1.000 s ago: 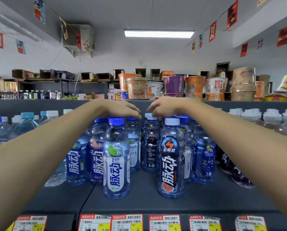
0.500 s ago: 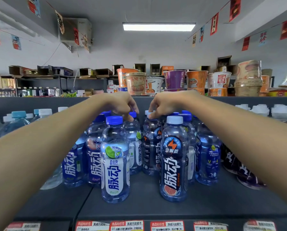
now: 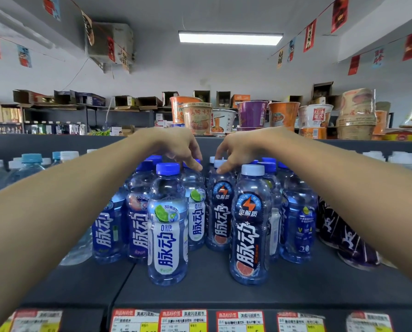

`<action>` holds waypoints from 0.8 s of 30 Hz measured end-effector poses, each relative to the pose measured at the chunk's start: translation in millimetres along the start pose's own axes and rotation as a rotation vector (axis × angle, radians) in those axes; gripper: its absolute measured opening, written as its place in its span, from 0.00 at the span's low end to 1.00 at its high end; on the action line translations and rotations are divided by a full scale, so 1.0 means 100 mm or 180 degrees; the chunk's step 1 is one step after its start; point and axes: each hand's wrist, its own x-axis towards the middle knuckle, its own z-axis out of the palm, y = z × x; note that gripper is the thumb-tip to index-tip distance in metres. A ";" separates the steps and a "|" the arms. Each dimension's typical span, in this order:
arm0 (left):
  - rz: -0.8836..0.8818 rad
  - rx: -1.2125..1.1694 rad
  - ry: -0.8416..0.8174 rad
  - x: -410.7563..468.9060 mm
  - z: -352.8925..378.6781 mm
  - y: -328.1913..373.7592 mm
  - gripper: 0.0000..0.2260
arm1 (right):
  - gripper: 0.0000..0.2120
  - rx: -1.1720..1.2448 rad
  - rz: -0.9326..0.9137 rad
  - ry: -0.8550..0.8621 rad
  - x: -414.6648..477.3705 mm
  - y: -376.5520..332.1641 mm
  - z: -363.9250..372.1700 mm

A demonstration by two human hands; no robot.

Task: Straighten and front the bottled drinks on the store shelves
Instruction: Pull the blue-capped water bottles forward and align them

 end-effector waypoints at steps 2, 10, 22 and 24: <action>0.0061 -0.0119 -0.0012 -0.02 -0.01 -0.03 0.14 | 0.24 0.0092 -0.0028 0.0013 0.03 0.03 0.01; 0.0065 -0.0544 -0.0210 -0.06 -0.02 -0.09 0.12 | 0.24 0.0395 -0.0013 -0.0058 0.09 0.07 0.00; 0.0225 -0.0354 -0.0203 -0.18 -0.04 -0.06 0.15 | 0.21 0.0740 -0.0022 -0.0054 -0.10 0.01 -0.06; 0.0223 -0.0449 -0.0280 -0.22 -0.05 -0.03 0.18 | 0.19 0.0807 -0.0034 -0.0112 -0.14 0.01 -0.08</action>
